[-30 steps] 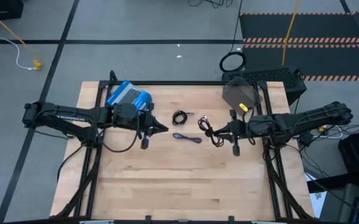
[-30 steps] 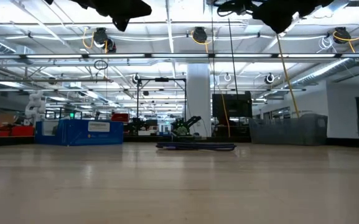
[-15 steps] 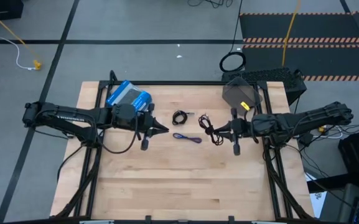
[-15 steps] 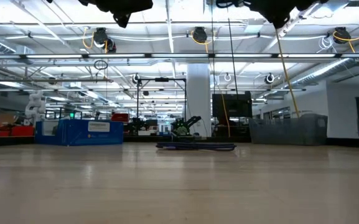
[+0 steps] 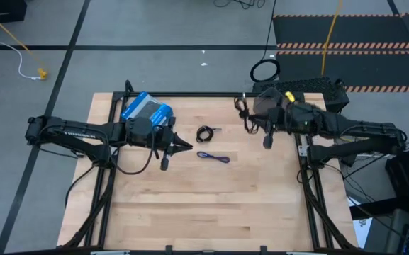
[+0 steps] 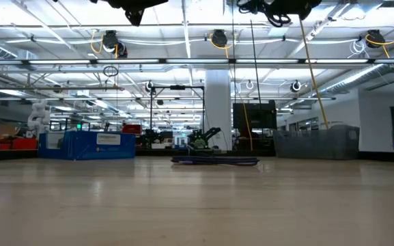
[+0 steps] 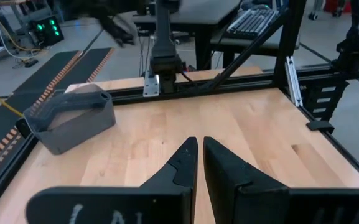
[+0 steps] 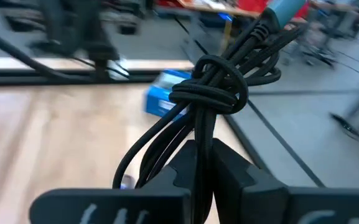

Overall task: Pick and place USB-C Cables
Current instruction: Put the bottom black charger cable into the bin

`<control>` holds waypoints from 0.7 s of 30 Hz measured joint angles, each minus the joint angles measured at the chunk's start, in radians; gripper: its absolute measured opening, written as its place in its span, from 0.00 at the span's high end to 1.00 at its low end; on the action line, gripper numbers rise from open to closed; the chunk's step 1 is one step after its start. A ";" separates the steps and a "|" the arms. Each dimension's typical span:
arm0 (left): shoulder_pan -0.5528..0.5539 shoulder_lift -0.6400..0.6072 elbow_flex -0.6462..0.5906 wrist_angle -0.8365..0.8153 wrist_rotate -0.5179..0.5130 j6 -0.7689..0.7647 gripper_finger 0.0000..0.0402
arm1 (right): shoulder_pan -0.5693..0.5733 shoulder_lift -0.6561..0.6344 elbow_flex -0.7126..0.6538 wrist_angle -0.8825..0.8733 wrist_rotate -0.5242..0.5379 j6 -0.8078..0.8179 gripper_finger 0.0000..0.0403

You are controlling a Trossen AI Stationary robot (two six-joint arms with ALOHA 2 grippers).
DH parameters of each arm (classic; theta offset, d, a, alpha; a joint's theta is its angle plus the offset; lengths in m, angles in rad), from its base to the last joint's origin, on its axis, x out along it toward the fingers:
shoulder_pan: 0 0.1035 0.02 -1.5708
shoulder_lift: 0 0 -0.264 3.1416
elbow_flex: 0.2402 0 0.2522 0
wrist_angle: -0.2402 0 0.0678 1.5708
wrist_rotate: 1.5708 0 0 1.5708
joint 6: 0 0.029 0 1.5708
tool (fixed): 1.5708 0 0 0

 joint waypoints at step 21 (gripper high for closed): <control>0.000 0.000 0.000 0.069 0.001 0.027 0.92 | -0.554 0.397 0.434 -0.720 -0.079 -0.090 0.96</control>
